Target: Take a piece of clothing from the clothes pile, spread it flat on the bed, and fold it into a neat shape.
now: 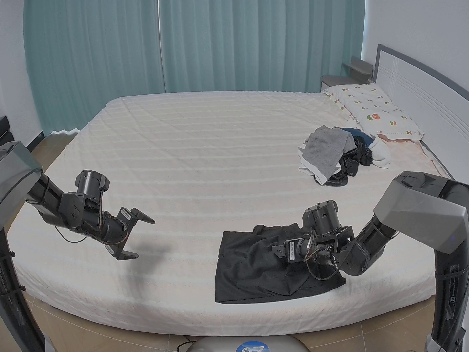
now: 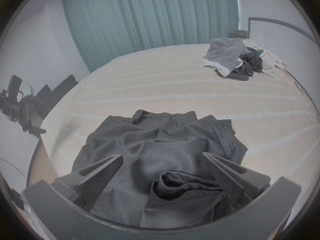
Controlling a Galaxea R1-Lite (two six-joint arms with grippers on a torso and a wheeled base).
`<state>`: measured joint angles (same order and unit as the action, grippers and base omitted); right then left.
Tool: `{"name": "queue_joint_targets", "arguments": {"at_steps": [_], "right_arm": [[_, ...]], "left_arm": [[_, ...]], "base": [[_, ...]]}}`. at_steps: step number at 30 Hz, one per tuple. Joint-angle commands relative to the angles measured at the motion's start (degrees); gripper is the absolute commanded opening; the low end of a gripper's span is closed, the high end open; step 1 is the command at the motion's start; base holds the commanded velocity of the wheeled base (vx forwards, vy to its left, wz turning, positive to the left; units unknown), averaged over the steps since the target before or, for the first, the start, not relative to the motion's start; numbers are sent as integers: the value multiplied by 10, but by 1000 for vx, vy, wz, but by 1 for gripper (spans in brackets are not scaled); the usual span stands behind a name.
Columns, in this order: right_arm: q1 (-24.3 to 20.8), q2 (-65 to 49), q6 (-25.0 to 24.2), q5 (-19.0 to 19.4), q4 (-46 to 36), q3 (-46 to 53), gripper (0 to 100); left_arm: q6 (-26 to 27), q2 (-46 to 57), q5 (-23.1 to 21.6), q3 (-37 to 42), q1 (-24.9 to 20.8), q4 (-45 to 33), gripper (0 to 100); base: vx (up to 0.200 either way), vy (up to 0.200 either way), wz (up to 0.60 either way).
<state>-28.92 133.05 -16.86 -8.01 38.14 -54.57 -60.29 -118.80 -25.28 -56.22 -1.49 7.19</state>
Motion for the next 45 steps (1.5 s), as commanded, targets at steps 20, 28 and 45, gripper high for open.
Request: {"name": "queue_joint_targets", "arguments": {"at_steps": [20, 28, 45], "right_arm": [[50, -61, 20, 5, 103, 185, 0], [64, -22, 13, 39, 207, 203, 0], [109, -33, -58, 61, 166, 97, 100]], "left_arm": [[0, -2, 0, 1, -1, -2, 100], [1, -3, 0, 1, -1, -2, 100], [1, -3, 0, 1, -1, -2, 100]], "base": [[0, 0, 0], [0, 0, 0], [0, 0, 0]]}}
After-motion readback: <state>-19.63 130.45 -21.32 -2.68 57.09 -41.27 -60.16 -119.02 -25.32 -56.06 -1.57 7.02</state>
